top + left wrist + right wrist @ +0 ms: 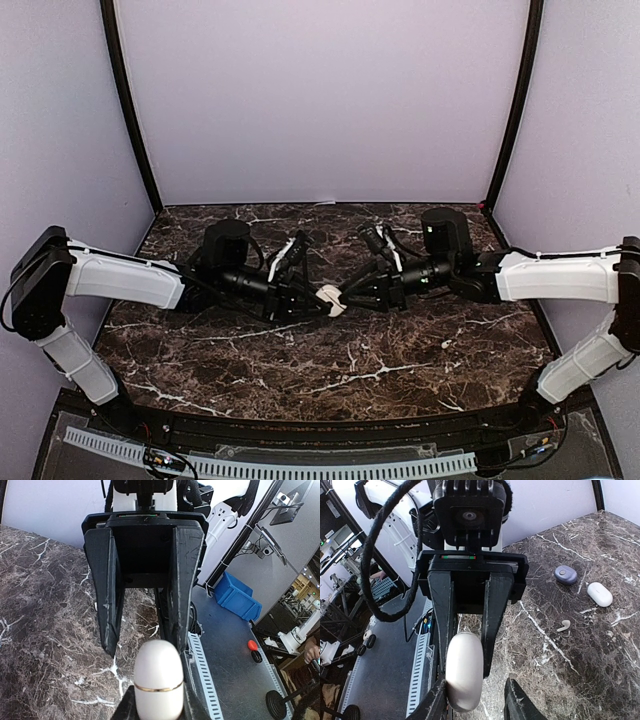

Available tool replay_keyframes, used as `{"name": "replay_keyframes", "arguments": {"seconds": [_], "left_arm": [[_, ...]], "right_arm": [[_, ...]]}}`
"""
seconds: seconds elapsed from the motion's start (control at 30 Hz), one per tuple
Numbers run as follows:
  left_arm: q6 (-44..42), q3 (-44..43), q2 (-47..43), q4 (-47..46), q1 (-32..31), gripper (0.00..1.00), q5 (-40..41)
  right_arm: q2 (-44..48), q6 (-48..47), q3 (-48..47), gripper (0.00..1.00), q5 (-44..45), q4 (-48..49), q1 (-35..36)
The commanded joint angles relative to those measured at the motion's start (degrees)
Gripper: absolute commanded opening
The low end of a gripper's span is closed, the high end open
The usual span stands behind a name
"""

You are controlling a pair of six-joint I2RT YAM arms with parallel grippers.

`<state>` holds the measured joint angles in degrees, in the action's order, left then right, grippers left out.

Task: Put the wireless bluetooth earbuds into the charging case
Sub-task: Open the charging case.

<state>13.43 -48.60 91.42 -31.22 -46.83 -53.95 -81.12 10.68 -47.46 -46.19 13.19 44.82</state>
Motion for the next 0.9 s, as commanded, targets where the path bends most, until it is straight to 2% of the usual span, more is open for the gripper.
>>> {"name": "replay_keyframes", "arguments": {"seconds": [0.0, 0.2, 0.3, 0.53, 0.67, 0.87], "left_arm": [[-1.2, 0.4, -2.1, -3.7, -0.6, 0.13, -5.6], [-0.9, 1.1, -2.4, -5.4, -0.6, 0.13, -7.5], [-1.0, 1.5, -2.8, -5.6, -0.6, 0.13, -7.2], [-2.7, 3.1, -4.2, -3.2, -0.5, 0.13, -1.4], [-1.6, 6.4, -6.6, -7.5, -0.1, 0.13, 2.5], [1.2, 10.6, -9.3, -10.4, 2.8, 0.13, 7.3]], "right_arm": [[0.5, 1.9, 1.6, 0.37, 5.0, 3.4, -2.0], [-0.4, 2.9, 1.8, 0.34, 10.0, 1.0, -2.9], [0.3, 3.2, 2.0, 0.37, 11.7, 0.2, -3.2], [4.3, 3.5, 3.7, 0.42, 15.5, -0.1, -4.2], [5.4, 3.5, 2.5, 0.43, 18.4, -5.3, -4.4], [9.3, 6.1, 2.1, 0.46, 28.8, -17.0, -4.5]]}}
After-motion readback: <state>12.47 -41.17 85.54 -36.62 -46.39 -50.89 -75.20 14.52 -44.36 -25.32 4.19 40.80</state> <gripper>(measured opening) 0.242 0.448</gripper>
